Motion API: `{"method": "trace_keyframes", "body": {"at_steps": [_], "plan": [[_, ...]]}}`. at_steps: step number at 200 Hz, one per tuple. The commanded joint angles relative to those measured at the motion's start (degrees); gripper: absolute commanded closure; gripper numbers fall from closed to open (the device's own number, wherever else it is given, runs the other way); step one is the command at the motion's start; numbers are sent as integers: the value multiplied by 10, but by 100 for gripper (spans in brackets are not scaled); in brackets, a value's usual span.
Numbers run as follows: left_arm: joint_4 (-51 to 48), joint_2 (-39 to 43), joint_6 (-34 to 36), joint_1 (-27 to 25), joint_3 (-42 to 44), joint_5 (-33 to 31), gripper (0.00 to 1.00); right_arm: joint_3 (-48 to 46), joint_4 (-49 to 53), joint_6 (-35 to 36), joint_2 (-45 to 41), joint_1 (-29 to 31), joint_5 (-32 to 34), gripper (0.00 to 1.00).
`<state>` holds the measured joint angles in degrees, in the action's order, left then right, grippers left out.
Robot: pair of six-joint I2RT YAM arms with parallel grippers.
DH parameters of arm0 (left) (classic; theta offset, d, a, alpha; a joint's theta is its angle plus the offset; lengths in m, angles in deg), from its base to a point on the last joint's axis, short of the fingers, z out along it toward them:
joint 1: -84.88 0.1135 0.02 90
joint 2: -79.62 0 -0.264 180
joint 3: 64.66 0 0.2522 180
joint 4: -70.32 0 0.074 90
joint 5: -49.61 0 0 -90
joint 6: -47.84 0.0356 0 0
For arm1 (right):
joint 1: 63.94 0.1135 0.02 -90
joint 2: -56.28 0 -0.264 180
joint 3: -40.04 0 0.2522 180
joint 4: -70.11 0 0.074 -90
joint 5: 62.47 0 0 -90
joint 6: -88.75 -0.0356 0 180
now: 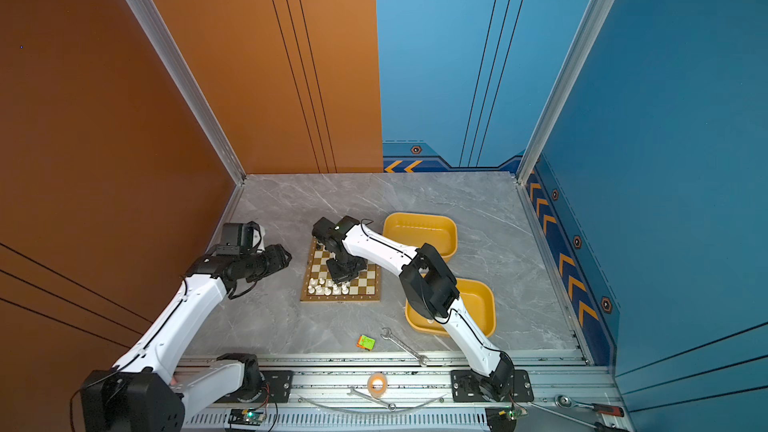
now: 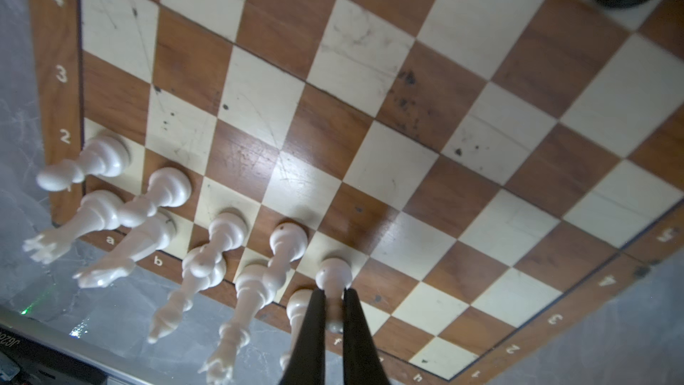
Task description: Set up the chess pieces on the board
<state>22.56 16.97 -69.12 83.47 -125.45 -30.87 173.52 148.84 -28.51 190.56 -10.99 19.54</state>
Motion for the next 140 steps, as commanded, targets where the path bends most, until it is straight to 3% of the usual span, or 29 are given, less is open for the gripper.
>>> {"method": "trace_keyframes", "body": {"at_steps": [1, 45, 105, 140], "plan": [[-1, 12, 13, 8, 9, 19, 36, 17, 24, -9, 13, 5, -5, 91], [-1, 19, 15, 16, 16, 29, 36, 17, 29, -15, 13, 5, 0, 87], [4, 27, 11, 19, 22, 32, 36, 20, 29, -12, 5, 6, 8, 72], [10, 29, 8, 19, 19, 32, 36, 28, 29, -8, 3, 1, 15, 71]]}}
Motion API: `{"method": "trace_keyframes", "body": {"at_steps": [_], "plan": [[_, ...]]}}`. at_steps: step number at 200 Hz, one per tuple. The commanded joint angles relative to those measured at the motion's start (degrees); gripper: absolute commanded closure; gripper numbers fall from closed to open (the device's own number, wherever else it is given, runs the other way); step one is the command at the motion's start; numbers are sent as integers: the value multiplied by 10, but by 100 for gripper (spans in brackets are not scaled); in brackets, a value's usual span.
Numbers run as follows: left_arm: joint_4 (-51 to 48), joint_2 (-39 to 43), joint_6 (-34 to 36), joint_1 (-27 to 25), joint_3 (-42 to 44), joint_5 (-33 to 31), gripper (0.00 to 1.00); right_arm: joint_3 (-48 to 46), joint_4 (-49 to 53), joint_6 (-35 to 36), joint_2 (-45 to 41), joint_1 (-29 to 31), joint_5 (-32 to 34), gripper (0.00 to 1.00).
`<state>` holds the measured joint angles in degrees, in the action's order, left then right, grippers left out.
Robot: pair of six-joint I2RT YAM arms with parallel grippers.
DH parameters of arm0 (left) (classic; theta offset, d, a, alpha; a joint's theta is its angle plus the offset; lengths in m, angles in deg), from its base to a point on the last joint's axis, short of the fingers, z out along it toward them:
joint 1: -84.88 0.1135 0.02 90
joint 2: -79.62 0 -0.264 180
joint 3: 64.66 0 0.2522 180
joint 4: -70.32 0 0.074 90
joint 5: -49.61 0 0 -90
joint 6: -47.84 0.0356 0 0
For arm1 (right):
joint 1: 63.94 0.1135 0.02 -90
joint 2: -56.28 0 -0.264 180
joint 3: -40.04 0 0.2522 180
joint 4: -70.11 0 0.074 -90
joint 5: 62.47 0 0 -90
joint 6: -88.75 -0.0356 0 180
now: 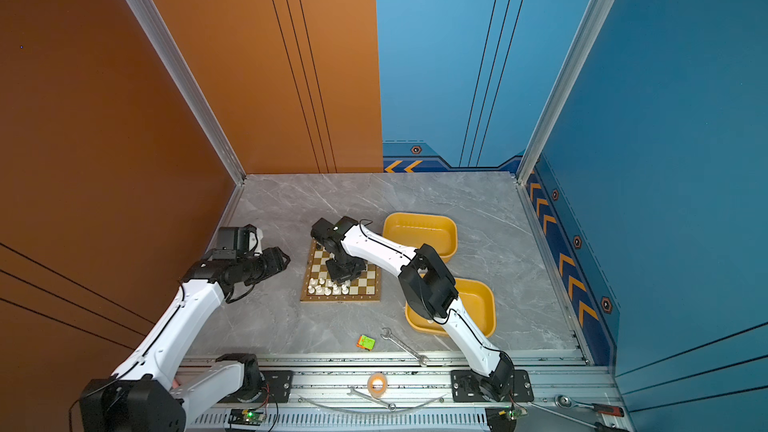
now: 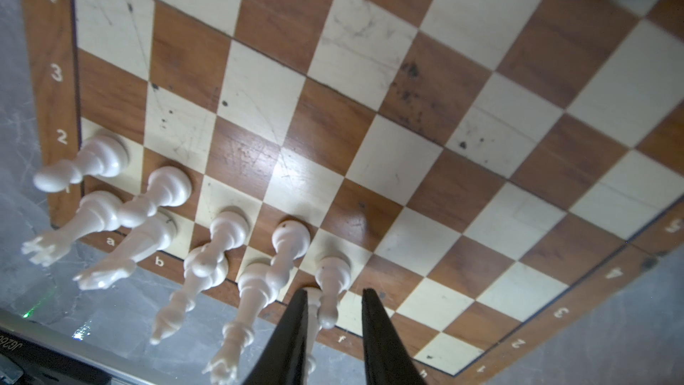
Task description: Set up the chess pieces on the board
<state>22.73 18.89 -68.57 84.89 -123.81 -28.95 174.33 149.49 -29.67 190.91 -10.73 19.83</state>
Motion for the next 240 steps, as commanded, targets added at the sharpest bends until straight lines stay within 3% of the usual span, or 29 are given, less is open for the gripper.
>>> {"method": "trace_keyframes", "body": {"at_steps": [1, 76, 135, 156, 183, 240], "plan": [[8, 10, 2, 5, 3, 13, 36, 21, 23, 4, -1, -3, 12, 71], [27, -6, -6, 4, -16, 7, 34, 39, 21, 15, -28, -34, 38, 66], [56, -76, 9, -42, -90, -1, 34, -23, 21, 27, -146, -65, 109, 61], [71, -114, 8, -90, -121, -20, 34, -96, 16, 21, -217, -83, 139, 63], [95, -164, 8, -189, -161, -70, 33, -249, 0, -9, -325, -112, 161, 67], [147, -274, 20, -364, -224, -53, 33, -563, -43, -96, -536, -159, 122, 69]]}}
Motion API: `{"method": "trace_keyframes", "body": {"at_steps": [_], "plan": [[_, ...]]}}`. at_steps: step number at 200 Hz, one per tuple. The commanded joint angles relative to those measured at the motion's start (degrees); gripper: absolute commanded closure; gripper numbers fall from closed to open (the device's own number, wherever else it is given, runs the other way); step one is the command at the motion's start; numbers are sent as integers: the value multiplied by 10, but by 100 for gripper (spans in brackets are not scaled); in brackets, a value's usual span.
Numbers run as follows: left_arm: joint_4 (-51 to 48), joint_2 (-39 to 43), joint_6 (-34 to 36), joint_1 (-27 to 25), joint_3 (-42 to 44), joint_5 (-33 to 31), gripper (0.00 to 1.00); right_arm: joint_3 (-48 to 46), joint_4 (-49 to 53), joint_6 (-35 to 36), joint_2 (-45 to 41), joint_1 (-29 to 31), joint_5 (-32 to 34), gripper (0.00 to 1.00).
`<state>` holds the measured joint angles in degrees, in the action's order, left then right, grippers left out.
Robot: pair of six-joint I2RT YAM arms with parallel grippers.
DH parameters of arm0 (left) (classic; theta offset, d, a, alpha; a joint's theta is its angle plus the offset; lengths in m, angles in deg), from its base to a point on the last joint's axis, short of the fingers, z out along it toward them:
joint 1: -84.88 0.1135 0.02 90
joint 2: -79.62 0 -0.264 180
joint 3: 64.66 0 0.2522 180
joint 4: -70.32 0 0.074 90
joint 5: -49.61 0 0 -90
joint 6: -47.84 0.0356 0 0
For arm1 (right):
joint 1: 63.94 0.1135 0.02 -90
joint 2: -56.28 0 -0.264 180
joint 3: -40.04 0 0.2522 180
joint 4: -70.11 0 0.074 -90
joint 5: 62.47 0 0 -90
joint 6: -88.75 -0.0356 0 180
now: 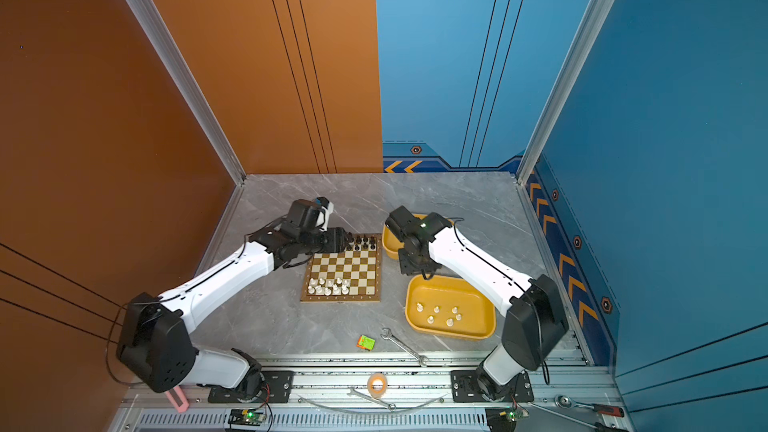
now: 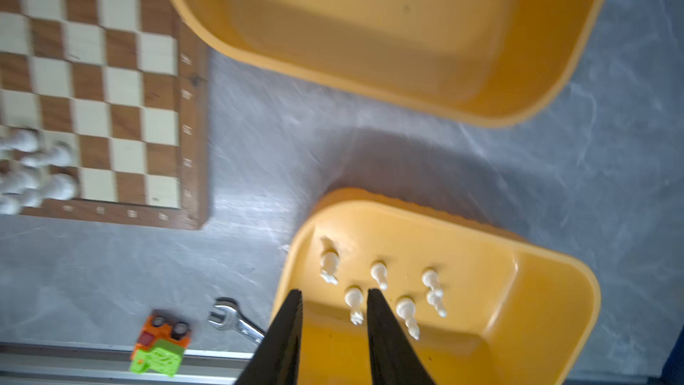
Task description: Set up the chess pieces on the board
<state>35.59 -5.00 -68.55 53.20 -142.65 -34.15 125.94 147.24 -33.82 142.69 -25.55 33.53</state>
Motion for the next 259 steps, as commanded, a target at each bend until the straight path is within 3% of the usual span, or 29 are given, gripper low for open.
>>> {"method": "trace_keyframes", "body": {"at_steps": [1, 31, 77, 259], "plan": [[18, -37, 21, -50, -36, -1, 33, -83, -22, -55, -57, -11, -17, 69], [-3, -78, 48, -99, -79, -9, 33, -168, -56, -79, -103, -22, -40, 72], [-24, -95, 35, -116, -105, -22, 34, -238, -124, -75, -113, -54, -88, 72], [-32, -83, 6, -121, -97, -67, 35, -249, -164, -4, -34, -95, -121, 78]]}}
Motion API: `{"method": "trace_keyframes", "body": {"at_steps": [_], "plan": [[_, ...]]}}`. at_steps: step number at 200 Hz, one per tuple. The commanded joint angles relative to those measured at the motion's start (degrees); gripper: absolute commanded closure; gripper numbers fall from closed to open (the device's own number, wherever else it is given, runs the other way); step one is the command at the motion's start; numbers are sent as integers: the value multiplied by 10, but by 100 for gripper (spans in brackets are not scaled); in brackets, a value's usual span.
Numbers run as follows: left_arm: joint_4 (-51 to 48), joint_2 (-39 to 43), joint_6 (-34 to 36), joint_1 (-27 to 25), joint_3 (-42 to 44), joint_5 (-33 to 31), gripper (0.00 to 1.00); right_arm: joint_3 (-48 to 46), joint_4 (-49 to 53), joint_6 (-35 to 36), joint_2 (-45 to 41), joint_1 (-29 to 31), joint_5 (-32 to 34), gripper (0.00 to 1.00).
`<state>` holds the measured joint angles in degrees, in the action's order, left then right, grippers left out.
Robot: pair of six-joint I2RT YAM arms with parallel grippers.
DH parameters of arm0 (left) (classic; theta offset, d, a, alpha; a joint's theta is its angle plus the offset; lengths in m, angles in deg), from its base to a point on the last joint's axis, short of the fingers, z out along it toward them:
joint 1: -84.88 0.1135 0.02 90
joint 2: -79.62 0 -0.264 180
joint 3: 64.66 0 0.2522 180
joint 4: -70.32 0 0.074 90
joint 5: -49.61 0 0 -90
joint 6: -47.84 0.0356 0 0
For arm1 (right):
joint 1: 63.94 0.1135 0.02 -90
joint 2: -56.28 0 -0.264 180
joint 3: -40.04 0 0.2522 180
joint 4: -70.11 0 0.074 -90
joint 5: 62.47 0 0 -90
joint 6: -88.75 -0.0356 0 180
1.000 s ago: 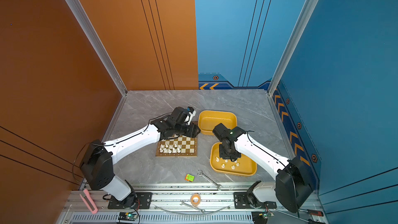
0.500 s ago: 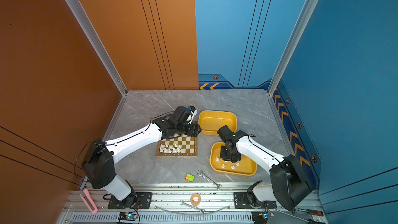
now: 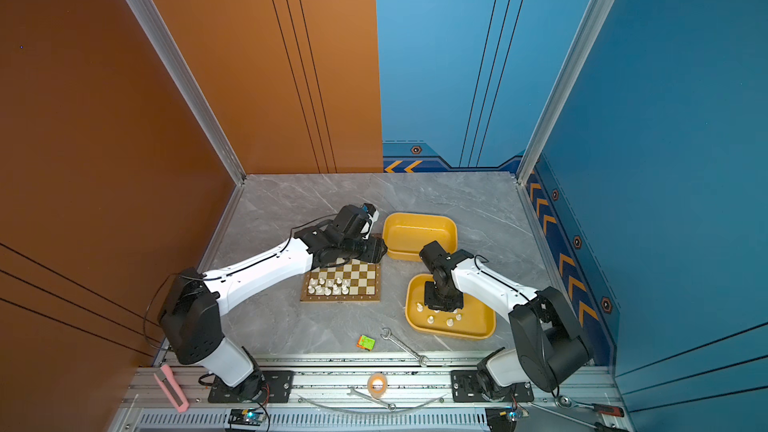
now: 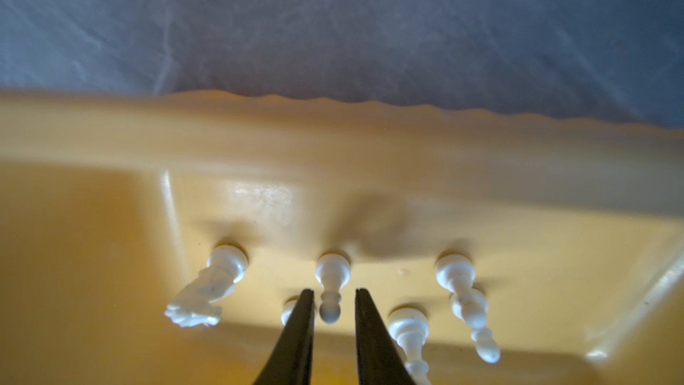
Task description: Set up the chess pieces on the board
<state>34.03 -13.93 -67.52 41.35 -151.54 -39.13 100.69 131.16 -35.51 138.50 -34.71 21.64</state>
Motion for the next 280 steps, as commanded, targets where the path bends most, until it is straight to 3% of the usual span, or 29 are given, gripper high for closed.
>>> {"method": "trace_keyframes", "body": {"at_steps": [1, 129, 187, 225, 280], "plan": [[-17, 7, -4, -3, -8, -17, 35, 3, -3, 13, 9, -3, -2, 78], [-29, 9, 8, 10, -17, -16, 36, 30, -7, 22, 38, -6, 0, 87], [-23, 15, 10, 30, -7, -12, 36, 80, 51, 32, 21, -7, 23, 90], [-27, 37, 26, 63, 5, -21, 36, 139, 93, 40, 13, -7, 36, 91], [-23, 139, 25, 162, 94, -31, 35, 277, 150, 59, 64, 7, 55, 92]]}}
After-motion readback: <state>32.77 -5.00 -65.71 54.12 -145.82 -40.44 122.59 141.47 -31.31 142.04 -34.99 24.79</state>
